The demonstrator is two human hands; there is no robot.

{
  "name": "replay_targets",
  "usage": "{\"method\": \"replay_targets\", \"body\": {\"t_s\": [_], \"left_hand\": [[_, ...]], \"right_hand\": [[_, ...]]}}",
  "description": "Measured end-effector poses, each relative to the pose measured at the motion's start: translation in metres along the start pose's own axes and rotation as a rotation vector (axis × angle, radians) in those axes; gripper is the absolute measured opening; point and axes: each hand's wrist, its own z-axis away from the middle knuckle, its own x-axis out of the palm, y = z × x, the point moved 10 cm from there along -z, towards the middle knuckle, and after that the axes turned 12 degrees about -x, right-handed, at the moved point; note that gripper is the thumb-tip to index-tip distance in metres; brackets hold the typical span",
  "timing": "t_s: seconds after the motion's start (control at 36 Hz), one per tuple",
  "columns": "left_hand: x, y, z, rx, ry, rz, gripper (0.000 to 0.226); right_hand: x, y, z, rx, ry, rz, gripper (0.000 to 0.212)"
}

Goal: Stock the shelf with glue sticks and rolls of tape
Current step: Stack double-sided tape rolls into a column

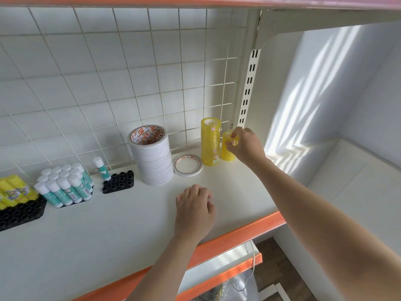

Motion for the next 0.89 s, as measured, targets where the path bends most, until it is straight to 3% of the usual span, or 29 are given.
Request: {"method": "replay_targets", "body": {"t_s": [0.17,0.25,0.36,0.44,0.89], "left_hand": [[0.000,0.000,0.000,-0.006,-0.020,-0.004,0.010],[0.000,-0.001,0.000,-0.011,-0.040,0.004,0.011],[0.002,-0.003,-0.001,-0.023,-0.063,0.012,0.011],[0.002,-0.002,-0.001,-0.032,-0.063,0.024,0.013],[0.000,-0.001,-0.001,-0.015,0.004,0.010,0.015]], "right_hand": [[0.001,0.000,0.001,-0.009,0.008,0.039,0.029],[-0.001,-0.002,0.006,-0.021,0.044,0.031,0.043],[0.014,0.020,0.024,0.119,0.041,-0.086,0.069],[0.034,0.040,0.035,0.225,-0.024,-0.121,0.075],[0.048,0.052,0.027,0.274,-0.025,0.022,0.045]]}}
